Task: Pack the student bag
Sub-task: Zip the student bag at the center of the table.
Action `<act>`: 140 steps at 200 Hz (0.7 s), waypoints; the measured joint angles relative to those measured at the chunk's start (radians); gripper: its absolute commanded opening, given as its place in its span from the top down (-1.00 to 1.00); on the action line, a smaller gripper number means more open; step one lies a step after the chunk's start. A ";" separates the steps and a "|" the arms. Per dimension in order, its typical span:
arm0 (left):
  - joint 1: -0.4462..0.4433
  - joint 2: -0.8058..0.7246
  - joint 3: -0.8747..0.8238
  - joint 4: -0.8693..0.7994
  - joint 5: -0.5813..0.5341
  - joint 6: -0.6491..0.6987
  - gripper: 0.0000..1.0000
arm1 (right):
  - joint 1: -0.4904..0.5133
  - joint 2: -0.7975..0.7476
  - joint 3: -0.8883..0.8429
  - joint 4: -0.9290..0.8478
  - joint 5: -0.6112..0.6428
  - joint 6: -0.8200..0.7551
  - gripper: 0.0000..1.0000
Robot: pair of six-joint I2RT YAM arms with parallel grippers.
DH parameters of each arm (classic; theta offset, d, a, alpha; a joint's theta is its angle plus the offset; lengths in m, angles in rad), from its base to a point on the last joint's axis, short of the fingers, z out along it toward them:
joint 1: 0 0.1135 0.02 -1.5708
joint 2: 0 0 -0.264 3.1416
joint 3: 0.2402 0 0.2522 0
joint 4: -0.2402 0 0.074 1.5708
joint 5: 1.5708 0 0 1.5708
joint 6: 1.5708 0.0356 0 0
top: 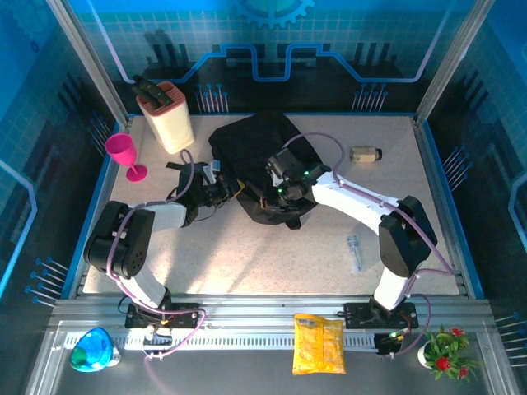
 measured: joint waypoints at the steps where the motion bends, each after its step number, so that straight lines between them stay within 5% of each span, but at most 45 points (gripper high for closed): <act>1: 0.000 0.000 0.001 -0.001 0.000 0.001 1.00 | 0.000 -0.001 -0.001 0.000 0.000 0.000 1.00; 140: 0.035 0.019 0.122 -0.192 -0.006 0.082 1.00 | -0.028 -0.212 -0.234 0.020 0.243 0.009 1.00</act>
